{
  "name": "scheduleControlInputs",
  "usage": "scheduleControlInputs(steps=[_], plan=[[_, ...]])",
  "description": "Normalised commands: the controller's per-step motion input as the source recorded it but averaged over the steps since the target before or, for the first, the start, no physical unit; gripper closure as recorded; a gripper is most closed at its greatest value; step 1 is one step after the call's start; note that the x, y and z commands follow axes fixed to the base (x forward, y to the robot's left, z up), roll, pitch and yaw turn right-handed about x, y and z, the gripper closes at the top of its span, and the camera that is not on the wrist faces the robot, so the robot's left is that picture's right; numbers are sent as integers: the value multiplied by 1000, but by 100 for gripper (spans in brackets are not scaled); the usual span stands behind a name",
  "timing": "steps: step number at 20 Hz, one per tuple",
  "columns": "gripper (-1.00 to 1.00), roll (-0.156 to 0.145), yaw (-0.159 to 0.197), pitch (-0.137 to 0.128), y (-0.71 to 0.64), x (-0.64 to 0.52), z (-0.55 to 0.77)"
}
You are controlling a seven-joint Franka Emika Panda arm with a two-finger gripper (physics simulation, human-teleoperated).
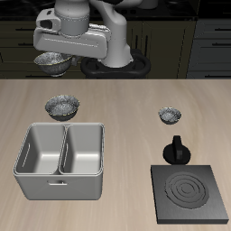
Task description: Place the medium-sized bowl inside the right compartment of the bowl drainer
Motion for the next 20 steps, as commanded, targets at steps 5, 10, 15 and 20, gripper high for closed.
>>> scheduleControlInputs(steps=[5, 10, 15, 20], plan=[[100, -22, 46, -1, -156, 381, 132], [100, 47, 22, -8, 1, 252, 158], [100, 20, 14, -1, -61, 290, 91], [100, -10, 12, 5, -105, 343, 2]])
